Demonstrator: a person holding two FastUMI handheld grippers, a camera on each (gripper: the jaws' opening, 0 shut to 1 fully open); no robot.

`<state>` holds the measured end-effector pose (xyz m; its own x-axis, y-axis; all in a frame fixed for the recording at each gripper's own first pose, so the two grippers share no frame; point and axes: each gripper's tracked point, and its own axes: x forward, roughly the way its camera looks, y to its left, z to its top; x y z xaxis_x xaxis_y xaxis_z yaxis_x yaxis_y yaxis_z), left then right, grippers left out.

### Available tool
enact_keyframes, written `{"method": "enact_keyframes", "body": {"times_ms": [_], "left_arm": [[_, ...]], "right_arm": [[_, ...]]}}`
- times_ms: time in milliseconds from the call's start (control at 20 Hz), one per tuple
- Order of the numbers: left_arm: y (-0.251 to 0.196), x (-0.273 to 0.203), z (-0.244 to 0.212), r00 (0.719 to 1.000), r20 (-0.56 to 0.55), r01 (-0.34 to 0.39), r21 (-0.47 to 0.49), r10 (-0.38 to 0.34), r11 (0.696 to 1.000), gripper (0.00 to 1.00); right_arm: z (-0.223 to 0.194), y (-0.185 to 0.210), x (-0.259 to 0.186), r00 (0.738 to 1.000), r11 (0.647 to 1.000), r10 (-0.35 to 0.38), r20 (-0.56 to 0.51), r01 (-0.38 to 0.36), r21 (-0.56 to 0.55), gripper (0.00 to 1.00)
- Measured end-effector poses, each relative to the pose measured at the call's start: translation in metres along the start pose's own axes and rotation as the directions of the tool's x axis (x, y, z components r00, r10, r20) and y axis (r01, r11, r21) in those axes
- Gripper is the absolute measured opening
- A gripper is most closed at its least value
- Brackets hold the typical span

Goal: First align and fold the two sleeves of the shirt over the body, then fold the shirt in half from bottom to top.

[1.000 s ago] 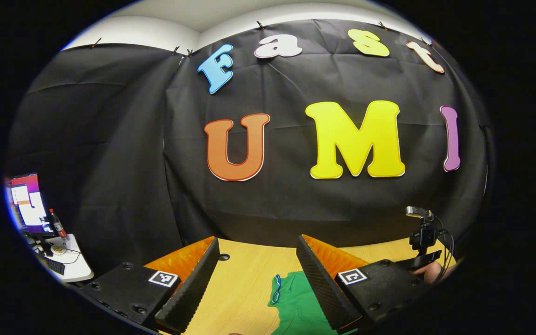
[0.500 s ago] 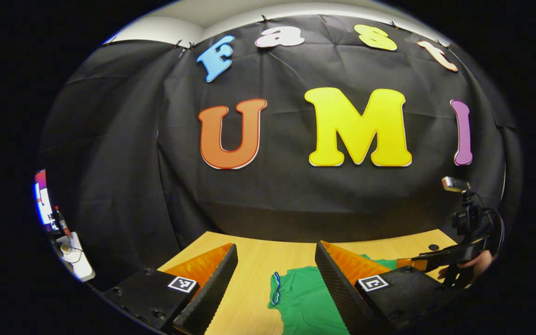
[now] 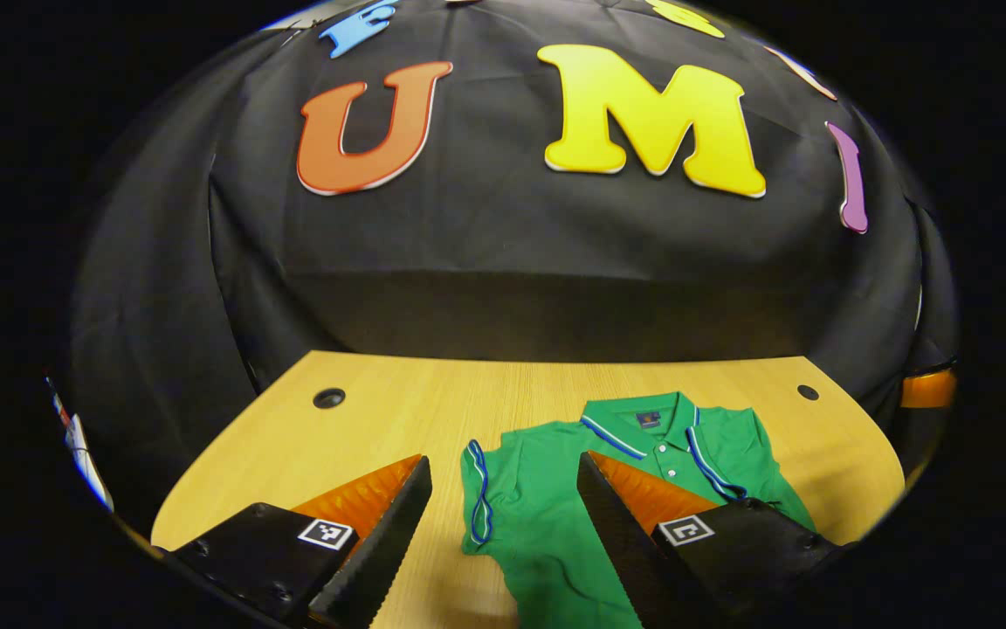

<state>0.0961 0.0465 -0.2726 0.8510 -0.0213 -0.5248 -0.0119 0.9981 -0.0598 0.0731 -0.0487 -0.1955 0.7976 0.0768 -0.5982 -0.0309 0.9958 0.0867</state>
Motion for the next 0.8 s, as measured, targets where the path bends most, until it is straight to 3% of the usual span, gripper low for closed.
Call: {"method": "enact_keyframes", "body": {"times_ms": [300, 550, 650, 800], "left_arm": [[0.028, 0.058, -0.061, 0.99, -0.143, 0.007, 0.04, -0.001, 0.999, 1.0], [0.038, 0.084, -0.094, 0.975, -0.221, 0.03, 0.062, -0.016, 0.998, 1.0], [0.036, 0.09, -0.09, 0.978, -0.205, 0.049, 0.05, -0.038, 0.998, 0.95], [0.037, 0.089, -0.089, 0.979, -0.195, 0.063, 0.033, -0.055, 0.997, 0.62]], "right_arm": [[-0.01, -0.037, -0.034, 0.997, 0.996, -0.076, 0.003, 0.076, 0.044, 0.96], [-0.039, -0.053, -0.037, 0.992, 0.991, -0.107, -0.069, 0.112, 0.075, 0.96], [-0.045, -0.051, -0.038, 0.991, 0.991, -0.098, -0.089, 0.105, 0.086, 0.96], [-0.056, -0.04, -0.036, 0.991, 0.991, -0.071, -0.114, 0.083, 0.107, 0.96]]}}
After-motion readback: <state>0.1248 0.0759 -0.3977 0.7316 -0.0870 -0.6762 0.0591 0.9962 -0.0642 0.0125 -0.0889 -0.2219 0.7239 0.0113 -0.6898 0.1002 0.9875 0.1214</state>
